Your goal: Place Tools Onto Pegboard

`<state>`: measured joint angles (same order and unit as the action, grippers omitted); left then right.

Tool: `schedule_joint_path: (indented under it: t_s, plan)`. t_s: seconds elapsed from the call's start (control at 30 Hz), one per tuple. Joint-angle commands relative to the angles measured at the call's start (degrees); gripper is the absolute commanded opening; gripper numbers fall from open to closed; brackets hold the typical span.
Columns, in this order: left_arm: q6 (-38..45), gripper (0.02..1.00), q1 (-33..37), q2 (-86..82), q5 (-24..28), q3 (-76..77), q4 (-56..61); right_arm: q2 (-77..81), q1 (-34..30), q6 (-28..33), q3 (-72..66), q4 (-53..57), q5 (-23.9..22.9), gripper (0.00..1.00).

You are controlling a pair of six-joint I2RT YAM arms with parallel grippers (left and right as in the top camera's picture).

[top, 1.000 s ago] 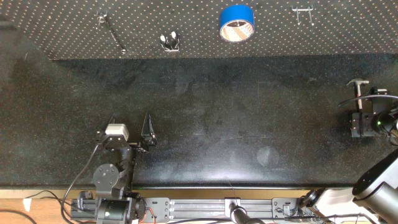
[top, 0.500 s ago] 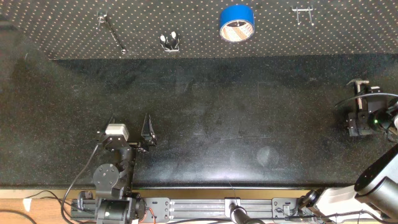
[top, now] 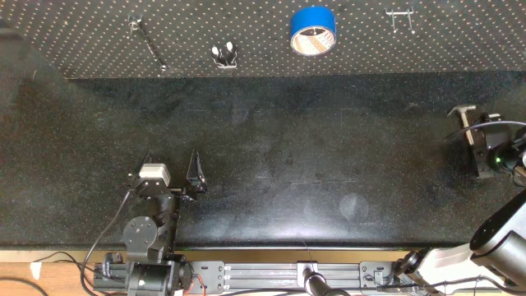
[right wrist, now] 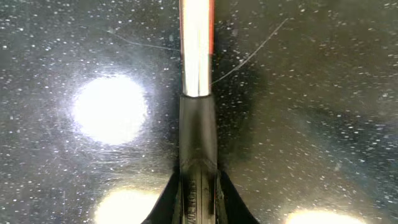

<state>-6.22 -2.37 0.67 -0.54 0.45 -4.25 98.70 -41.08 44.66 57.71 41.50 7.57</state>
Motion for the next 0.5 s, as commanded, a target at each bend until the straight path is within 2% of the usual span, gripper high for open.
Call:
schedule_joint_path:
  t_s: [0.03,0.17,0.27,0.33,0.4,0.47,0.5]
  plan:
    - [0.55,0.993,-0.28,-0.48,0.37,-0.13,-0.33,3.26,0.28,0.00,-2.05,-0.04,-0.46,0.077]
    - [0.55,0.993,-0.28,-0.48,0.37,-0.13,-0.33,1.49,0.31,-2.10,-2.05,-0.04,-0.39,0.075]
    - [0.55,0.993,-0.28,-0.48,0.37,-0.13,-0.33,-7.85,0.31,-5.42,-2.05,0.00,-0.13,0.075]
    - [0.55,0.993,-0.28,-0.48,0.37,-0.13,-0.33,-15.23,0.31,-6.10,-1.99,0.79,4.55,0.075]
    - [0.52,0.993,-0.28,-0.48,0.37,-0.13,-0.33,-21.99,0.98,-10.32,-1.73,1.51,12.74,0.075]
    - [0.55,0.993,-0.28,-0.48,0.37,-0.13,-0.33,-26.58,5.22,-15.43,-0.76,1.42,18.25,0.075]
    - [0.55,0.993,-0.28,-0.48,0.39,-0.13,-0.33,-27.85,8.04,-17.00,-0.37,1.27,18.62,0.075]
